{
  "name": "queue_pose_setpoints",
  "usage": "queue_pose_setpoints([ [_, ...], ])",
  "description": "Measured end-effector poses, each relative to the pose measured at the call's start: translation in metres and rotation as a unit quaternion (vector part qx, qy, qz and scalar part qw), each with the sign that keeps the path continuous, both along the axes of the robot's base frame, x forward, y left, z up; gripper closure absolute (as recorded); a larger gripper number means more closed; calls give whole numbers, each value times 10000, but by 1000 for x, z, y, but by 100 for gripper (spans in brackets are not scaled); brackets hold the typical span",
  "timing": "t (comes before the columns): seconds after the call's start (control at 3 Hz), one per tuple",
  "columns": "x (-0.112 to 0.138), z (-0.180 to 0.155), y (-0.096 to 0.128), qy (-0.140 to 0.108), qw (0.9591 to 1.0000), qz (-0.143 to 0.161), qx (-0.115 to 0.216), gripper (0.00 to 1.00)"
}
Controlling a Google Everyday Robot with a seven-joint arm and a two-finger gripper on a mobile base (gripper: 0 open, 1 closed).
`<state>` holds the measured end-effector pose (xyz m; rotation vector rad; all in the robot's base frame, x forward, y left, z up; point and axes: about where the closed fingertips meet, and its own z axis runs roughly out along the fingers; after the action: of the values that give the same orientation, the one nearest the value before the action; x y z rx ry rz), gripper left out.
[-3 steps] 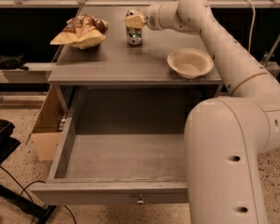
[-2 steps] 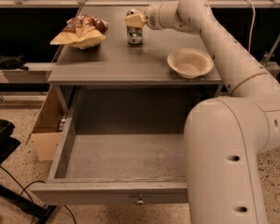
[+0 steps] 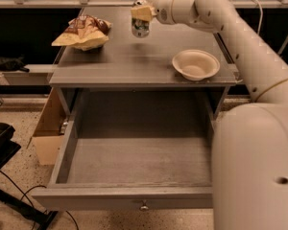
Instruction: Place 7up can into top drawer
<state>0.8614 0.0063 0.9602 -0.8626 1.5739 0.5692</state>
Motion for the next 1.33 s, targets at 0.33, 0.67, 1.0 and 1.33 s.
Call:
queue_pose_setpoints([
  [0.33, -49, 19, 0, -74, 9996, 236, 128, 100],
  [0.67, -112, 30, -2, -93, 9984, 550, 51, 100],
  [1.0, -195, 39, -17, -302, 9948, 877, -412, 100],
  [1.33, -241, 36, -30, -494, 9902, 1062, -762, 100],
])
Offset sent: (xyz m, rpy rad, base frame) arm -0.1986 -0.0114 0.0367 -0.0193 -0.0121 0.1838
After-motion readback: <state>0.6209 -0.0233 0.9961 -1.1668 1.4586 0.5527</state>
